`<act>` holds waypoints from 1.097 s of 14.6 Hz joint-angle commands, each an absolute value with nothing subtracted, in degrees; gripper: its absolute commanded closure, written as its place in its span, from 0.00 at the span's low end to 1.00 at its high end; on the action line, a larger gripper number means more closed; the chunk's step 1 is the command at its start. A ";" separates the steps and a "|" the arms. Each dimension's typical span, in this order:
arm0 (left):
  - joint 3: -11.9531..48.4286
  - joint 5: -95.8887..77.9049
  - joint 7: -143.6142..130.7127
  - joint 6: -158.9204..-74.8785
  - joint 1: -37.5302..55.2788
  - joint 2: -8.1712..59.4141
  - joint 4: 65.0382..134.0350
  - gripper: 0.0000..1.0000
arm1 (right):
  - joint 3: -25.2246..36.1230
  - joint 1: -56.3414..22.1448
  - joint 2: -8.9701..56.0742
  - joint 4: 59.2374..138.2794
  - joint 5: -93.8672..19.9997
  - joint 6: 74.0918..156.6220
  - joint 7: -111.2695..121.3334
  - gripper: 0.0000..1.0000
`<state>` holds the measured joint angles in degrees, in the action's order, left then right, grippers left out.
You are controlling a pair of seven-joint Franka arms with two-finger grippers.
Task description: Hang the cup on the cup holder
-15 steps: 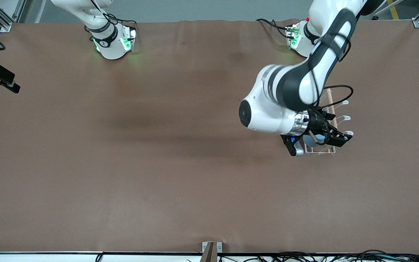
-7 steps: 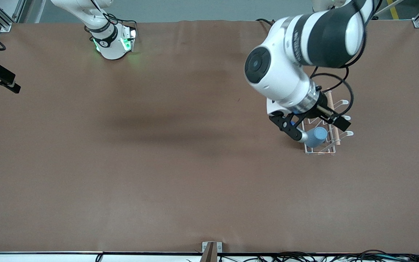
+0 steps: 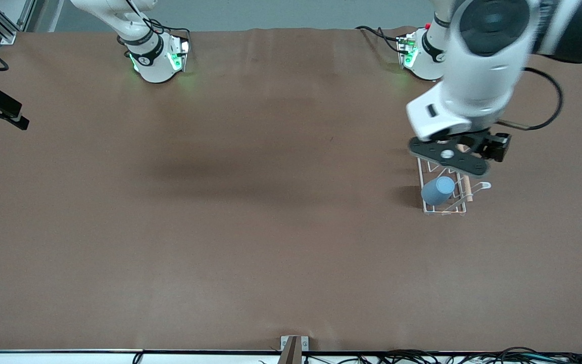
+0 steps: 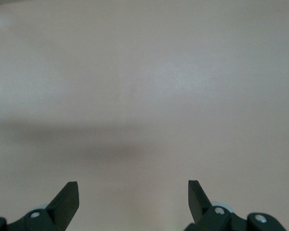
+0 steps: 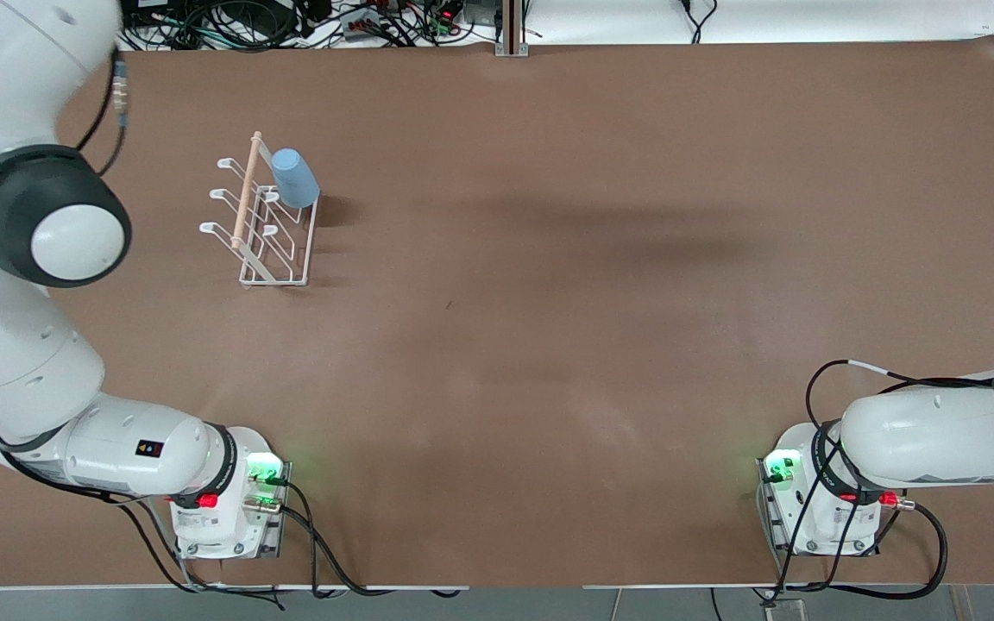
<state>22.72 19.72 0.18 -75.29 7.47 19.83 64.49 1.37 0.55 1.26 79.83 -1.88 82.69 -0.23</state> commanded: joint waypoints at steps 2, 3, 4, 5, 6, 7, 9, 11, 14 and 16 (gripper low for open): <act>22.67 11.45 -8.08 -76.29 2.74 16.97 65.65 0.00 | 1.14 0.79 0.44 80.86 -1.76 82.97 -1.05 0.00; 22.59 9.25 -8.35 -76.55 1.16 16.61 65.74 0.00 | 1.23 0.79 0.44 80.86 -1.76 82.97 -1.05 0.00; 22.50 7.84 -8.35 -77.16 -0.25 16.26 65.74 0.00 | 1.23 0.79 0.44 80.86 -1.76 82.88 -1.05 0.00; 22.50 7.21 -8.35 -77.25 -1.39 16.00 65.92 0.00 | 1.23 0.79 0.35 80.86 -1.76 82.79 -1.05 0.00; 22.50 7.21 -8.26 -77.26 -2.10 15.47 66.09 0.00 | 1.14 0.79 0.35 80.86 -1.76 82.79 -1.05 0.00; 22.50 7.38 -7.91 -77.26 -2.81 14.95 66.09 0.00 | 1.23 0.79 0.35 80.86 -1.76 82.79 -1.05 0.00; 21.37 7.21 -6.68 -76.99 -3.51 13.63 66.36 0.00 | 1.23 0.70 0.35 80.86 -1.76 82.79 -1.05 0.00; 17.25 5.55 -6.06 -77.43 -2.81 11.70 67.84 0.00 | 1.23 0.79 0.35 80.86 -1.76 82.79 -1.05 0.00; 14.51 2.73 -5.98 -77.78 -2.73 6.79 74.24 0.00 | 1.23 0.79 0.44 80.86 -1.76 82.79 -1.05 0.00; 13.37 2.29 -5.98 -80.15 -2.03 2.04 81.00 0.00 | 1.23 0.79 0.44 80.95 -1.76 82.79 -1.05 0.00</act>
